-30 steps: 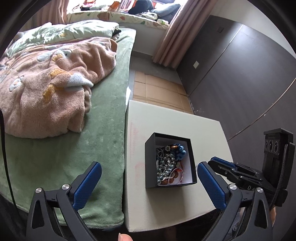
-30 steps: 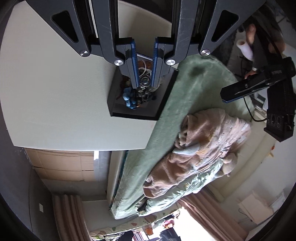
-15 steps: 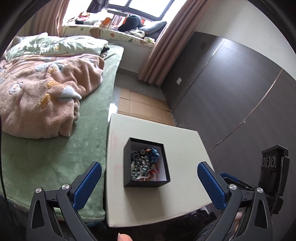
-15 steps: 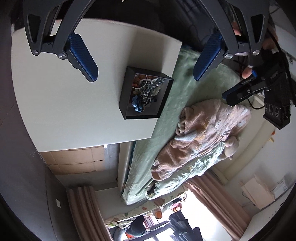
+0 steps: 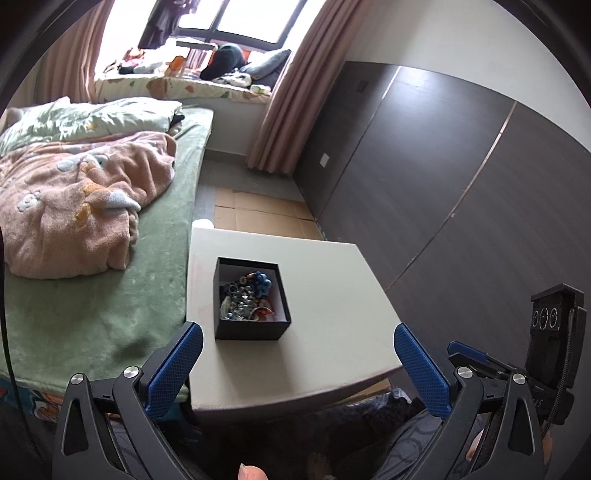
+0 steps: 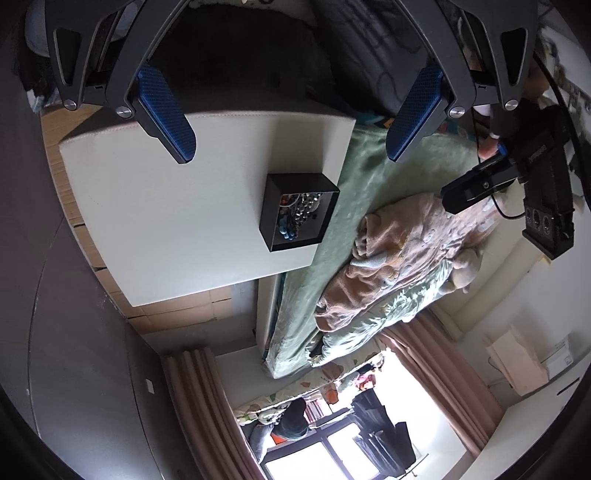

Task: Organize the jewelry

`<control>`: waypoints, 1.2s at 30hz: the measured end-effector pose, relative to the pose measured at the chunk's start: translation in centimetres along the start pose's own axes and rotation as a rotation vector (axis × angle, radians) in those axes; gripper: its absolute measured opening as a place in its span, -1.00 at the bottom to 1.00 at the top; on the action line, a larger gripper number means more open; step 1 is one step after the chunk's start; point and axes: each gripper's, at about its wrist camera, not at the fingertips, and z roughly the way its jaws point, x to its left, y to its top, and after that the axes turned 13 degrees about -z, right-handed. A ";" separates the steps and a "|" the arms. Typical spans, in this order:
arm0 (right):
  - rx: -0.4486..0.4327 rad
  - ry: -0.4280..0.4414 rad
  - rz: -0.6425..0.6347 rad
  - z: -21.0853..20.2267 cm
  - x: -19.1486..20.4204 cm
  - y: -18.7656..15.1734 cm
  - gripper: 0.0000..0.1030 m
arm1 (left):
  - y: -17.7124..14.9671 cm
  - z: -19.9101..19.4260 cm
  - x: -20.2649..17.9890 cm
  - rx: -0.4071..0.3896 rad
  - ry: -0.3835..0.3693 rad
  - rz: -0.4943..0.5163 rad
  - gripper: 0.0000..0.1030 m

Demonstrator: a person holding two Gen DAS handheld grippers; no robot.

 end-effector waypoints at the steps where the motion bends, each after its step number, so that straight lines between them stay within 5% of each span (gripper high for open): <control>1: -0.005 -0.011 0.001 -0.5 0.0 -0.3 1.00 | -0.2 -0.3 -0.2 -0.002 0.000 0.007 1.00; 18: -0.020 -0.142 0.026 -7.8 1.0 -5.1 1.00 | -4.7 -6.5 -1.2 -0.049 0.018 0.074 1.00; 36: -0.056 -0.110 -0.022 -10.0 4.0 -6.1 1.00 | -6.3 -9.8 -1.3 -0.108 0.121 0.130 1.00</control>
